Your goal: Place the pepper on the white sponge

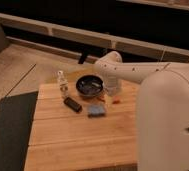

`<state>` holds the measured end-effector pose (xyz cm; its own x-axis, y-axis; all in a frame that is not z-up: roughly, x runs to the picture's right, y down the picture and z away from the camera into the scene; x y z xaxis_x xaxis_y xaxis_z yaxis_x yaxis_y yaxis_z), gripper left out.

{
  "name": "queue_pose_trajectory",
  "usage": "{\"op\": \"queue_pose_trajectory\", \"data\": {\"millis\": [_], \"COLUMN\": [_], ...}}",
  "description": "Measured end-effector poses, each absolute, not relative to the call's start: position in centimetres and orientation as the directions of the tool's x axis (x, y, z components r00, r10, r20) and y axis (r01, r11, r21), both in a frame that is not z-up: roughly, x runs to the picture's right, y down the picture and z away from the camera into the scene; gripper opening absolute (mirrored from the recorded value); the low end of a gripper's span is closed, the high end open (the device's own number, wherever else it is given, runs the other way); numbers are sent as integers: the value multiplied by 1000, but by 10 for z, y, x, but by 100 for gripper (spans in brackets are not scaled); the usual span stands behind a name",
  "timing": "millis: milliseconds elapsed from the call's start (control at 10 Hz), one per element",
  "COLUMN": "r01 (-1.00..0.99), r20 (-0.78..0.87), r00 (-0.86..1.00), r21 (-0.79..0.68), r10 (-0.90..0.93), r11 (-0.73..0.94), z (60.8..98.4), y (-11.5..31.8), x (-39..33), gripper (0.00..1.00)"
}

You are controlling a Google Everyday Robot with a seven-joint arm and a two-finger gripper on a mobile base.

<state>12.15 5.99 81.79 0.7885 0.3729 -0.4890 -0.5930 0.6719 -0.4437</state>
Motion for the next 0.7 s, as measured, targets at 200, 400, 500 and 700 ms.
{"op": "queue_pose_trajectory", "data": {"millis": [200, 400, 500, 700], "r01": [-435, -343, -325, -325], "r20": [-322, -230, -214, -196], "r00": [896, 938, 944, 945], "r21": [-494, -498, -497, -478], "r10": [306, 260, 250, 261], "r11": [753, 797, 805, 816], "z": [819, 818, 818, 830], "y": [43, 32, 30, 25], "x": [123, 126, 124, 132], "gripper": [65, 65, 65, 65]}}
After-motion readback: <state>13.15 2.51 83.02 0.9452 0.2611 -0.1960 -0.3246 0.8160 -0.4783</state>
